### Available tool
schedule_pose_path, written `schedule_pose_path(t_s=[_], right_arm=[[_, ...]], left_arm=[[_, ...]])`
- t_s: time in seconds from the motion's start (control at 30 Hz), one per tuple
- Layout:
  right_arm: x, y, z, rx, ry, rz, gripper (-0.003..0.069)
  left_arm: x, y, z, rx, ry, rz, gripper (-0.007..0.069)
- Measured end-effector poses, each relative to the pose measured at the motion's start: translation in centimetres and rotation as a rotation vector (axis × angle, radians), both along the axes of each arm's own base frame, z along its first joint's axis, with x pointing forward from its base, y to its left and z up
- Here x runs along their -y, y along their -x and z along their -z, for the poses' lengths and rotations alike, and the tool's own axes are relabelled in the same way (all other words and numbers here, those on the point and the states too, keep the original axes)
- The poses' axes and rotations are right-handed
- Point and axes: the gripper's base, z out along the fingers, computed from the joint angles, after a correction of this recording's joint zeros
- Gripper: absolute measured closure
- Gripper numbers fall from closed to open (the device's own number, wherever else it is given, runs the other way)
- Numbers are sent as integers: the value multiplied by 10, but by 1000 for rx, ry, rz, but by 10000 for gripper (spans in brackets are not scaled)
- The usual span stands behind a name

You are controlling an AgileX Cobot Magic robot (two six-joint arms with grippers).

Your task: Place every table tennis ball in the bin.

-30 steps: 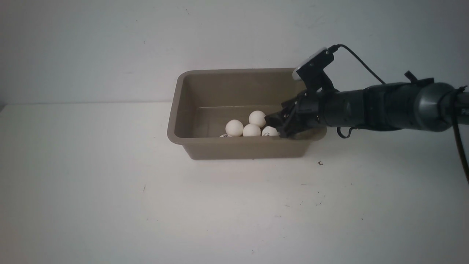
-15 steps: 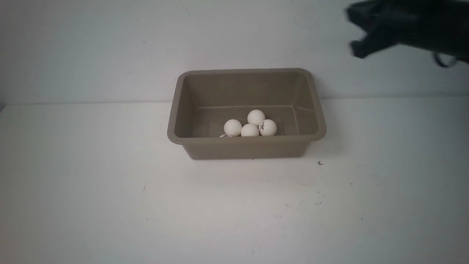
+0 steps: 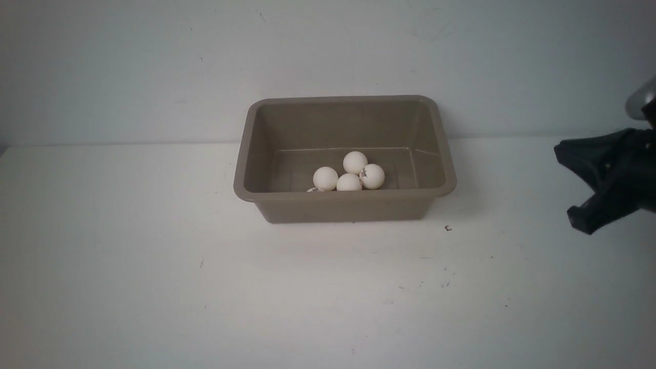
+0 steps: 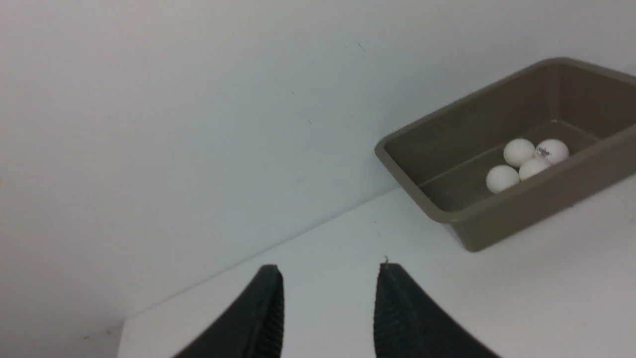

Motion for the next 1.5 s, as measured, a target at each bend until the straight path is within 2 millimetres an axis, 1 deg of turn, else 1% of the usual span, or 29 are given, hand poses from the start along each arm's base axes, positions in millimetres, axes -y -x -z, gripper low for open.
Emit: schedule_pose_path(t_s=[0.07,0.2,0.27,0.33,0.4,0.5,0.67,0.87,1.2,1.27,1.37,1.43,1.5], right_arm=[[1,12,10,-34,-7,21,671],[6,46,43,-146,-37,105,671],[7,56,50,-169,-51,122,671],[7,63,51,-168,-59,131,671],[8,64,50,-159,-60,140,671],[8,64,50,-165,-74,155,671],[7,66,52,-194,-140,173,670],[2,67,50,-218,-228,154,669],[1,67,50,-221,-239,146,669],[1,67,50,-221,-240,145,669],[1,67,50,-221,-240,145,669],[1,67,50,-221,-240,145,669],[1,67,50,-221,-240,145,669]], left_arm=[[3,-5,11,-2,26,9,388],[8,-12,25,37,79,30,388],[11,-16,34,64,109,45,388],[12,-18,41,71,131,53,388],[14,-20,51,80,140,65,388],[15,-22,58,85,152,73,388],[16,-22,58,104,166,80,388],[17,-22,55,133,174,88,388],[17,-22,55,133,174,87,388],[15,-21,56,144,164,63,388],[5,-17,57,199,100,-57,388],[-3,-9,59,260,46,-159,388],[-7,-3,66,296,32,-229,388]])
